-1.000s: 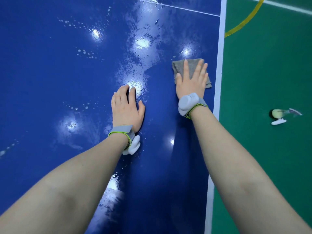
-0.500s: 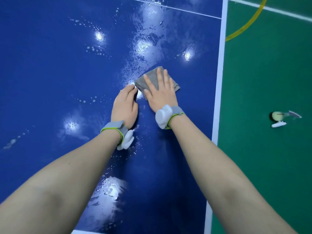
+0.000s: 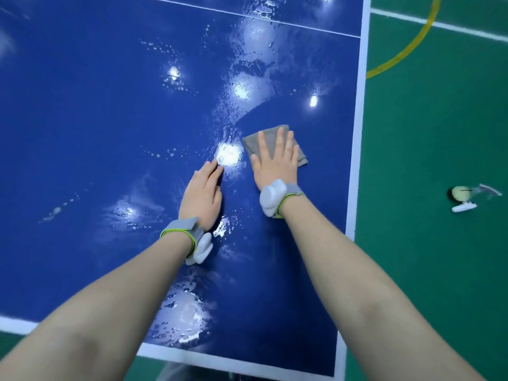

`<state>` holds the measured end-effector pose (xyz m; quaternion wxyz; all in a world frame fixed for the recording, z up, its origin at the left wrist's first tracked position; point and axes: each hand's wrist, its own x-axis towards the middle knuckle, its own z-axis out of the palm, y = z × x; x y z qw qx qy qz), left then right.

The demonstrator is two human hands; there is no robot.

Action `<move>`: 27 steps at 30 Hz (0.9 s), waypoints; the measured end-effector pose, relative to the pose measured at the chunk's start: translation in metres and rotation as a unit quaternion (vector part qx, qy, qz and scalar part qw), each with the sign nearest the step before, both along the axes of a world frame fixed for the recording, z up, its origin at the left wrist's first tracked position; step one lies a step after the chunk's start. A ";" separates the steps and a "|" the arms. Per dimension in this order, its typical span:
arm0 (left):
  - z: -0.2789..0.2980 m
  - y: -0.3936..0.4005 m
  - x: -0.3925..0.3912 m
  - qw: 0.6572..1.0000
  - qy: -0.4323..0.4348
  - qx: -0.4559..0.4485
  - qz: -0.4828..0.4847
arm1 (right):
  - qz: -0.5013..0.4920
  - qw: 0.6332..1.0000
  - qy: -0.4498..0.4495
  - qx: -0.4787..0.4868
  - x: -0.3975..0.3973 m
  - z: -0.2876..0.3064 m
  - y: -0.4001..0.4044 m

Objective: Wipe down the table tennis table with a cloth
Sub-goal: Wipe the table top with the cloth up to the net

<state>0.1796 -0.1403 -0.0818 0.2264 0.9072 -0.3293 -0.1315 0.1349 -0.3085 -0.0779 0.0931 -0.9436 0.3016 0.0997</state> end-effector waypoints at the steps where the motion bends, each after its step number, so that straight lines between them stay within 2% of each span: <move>1: 0.000 0.002 -0.003 1.000 0.000 0.002 0.001 | 0.020 1.000 -0.003 0.004 -0.003 0.000 0.015; 7: 0.004 0.014 -0.018 1.000 0.003 0.017 0.011 | 0.103 0.995 -0.005 0.017 -0.030 -0.001 0.047; 13: 0.006 0.030 -0.029 0.999 0.008 0.039 0.010 | -0.032 0.999 -0.005 0.005 -0.062 0.000 0.006; 17: 0.008 0.039 -0.037 0.999 0.019 0.042 0.019 | -0.056 0.998 -0.001 -0.007 -0.073 0.000 0.013; 20: 0.009 0.045 -0.041 0.999 0.026 0.042 0.022 | -0.012 1.000 0.005 0.004 -0.072 0.001 0.046; 23: 0.009 0.049 -0.042 0.999 0.028 0.042 0.020 | 0.025 0.999 -0.003 -0.034 -0.072 -0.003 0.086; 27: 0.010 0.051 -0.041 0.999 0.038 0.028 0.020 | 0.053 0.998 0.041 0.015 -0.079 -0.001 0.116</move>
